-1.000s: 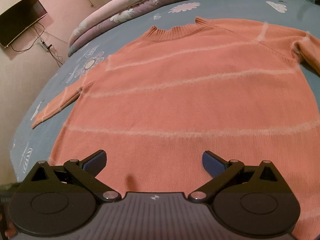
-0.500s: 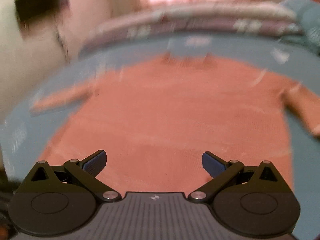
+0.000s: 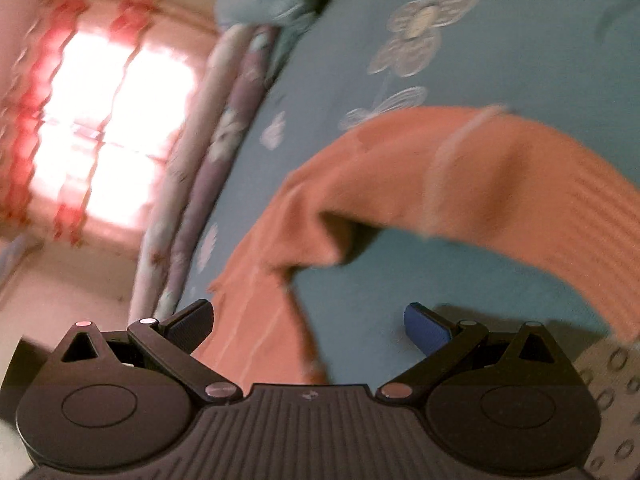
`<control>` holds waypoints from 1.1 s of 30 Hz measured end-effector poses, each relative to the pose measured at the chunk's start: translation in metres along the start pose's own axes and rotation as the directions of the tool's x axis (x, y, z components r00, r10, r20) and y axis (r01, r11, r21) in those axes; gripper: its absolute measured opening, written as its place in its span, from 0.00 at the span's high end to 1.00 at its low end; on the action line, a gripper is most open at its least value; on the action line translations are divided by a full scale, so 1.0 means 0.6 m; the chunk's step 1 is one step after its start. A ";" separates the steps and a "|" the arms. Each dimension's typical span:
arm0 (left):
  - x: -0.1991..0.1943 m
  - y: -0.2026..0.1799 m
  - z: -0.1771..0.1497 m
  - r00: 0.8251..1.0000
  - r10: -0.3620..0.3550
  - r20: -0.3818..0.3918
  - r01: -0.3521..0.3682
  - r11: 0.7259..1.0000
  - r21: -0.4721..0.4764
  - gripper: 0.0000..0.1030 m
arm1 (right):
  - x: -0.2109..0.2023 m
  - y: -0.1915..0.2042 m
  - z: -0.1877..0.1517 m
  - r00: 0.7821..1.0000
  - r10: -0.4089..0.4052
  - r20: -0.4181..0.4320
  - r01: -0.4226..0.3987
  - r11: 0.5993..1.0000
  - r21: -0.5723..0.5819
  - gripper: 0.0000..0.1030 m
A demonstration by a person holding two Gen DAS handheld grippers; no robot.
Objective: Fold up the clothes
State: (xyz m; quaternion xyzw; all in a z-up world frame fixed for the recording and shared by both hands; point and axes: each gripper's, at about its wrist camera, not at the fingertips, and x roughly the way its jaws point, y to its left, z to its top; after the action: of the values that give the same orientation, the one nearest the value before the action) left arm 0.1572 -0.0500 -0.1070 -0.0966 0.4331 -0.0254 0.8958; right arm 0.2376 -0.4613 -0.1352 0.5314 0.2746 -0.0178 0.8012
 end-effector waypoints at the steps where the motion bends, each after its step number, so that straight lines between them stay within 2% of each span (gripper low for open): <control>1: 0.000 0.001 0.000 1.000 0.000 -0.003 0.000 1.000 0.001 0.05 | 0.009 -0.001 0.006 1.000 -0.007 0.020 0.007 1.000 -0.001 0.00; 7: 0.001 0.006 0.005 1.000 -0.009 -0.019 0.009 1.000 -0.010 0.04 | 0.062 -0.004 0.046 0.989 -0.050 0.139 0.051 0.999 -0.008 0.04; 10: 0.002 0.008 0.003 1.000 -0.016 -0.013 0.016 1.000 -0.007 0.03 | 0.076 -0.011 0.079 0.981 -0.099 0.166 0.111 0.992 -0.063 0.25; 11: 0.003 0.007 0.002 1.000 -0.016 -0.011 0.016 1.000 -0.004 0.03 | 0.080 -0.016 0.089 0.979 -0.109 0.174 0.125 0.989 -0.080 0.38; 12: 0.003 0.006 0.002 1.000 -0.013 -0.010 0.013 1.000 -0.002 0.03 | 0.083 -0.021 0.099 0.976 -0.119 0.181 0.138 0.986 -0.096 0.46; 15: 0.006 -0.002 0.002 1.000 0.007 -0.009 -0.007 1.000 0.013 0.02 | 0.099 -0.028 0.135 0.974 -0.123 0.188 0.149 0.980 -0.129 0.58; 18: 0.009 -0.006 0.004 1.000 0.020 -0.008 -0.020 1.000 0.017 0.02 | 0.111 0.002 0.160 0.965 -0.147 0.215 0.199 0.949 -0.246 0.67; 21: 0.012 -0.007 0.007 1.000 0.027 -0.012 -0.027 0.999 0.022 0.02 | 0.108 0.043 0.173 0.954 -0.134 0.268 0.235 0.889 -0.392 0.70; 25: 0.016 -0.012 0.013 0.999 0.043 -0.029 -0.042 0.999 0.034 0.02 | 0.102 0.091 0.179 0.939 -0.051 0.339 0.241 0.801 -0.548 0.71; 28: 0.021 -0.015 0.018 0.998 0.059 -0.038 -0.057 0.998 0.039 0.02 | 0.106 0.107 0.182 0.930 -0.037 0.366 0.264 0.759 -0.595 0.72; 30: 0.024 -0.017 0.021 0.997 0.065 -0.038 -0.063 0.997 0.045 0.02 | 0.101 0.114 0.178 0.923 0.007 0.385 0.252 0.744 -0.619 0.72; 31: 0.025 -0.017 0.021 0.997 0.068 -0.034 -0.066 0.997 0.048 0.02 | 0.102 0.118 0.177 0.924 0.000 0.381 0.262 0.727 -0.635 0.72; 33: 0.027 -0.019 0.020 0.997 0.075 -0.025 -0.073 0.996 0.052 0.02 | 0.114 0.117 0.182 0.934 -0.084 0.347 0.303 0.702 -0.645 0.71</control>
State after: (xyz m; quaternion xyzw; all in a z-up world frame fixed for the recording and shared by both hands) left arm 0.1772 -0.0614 -0.1103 -0.0571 0.4478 -0.0045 0.8923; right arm 0.3638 -0.5066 -0.0763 0.1548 0.1952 -0.0777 0.9654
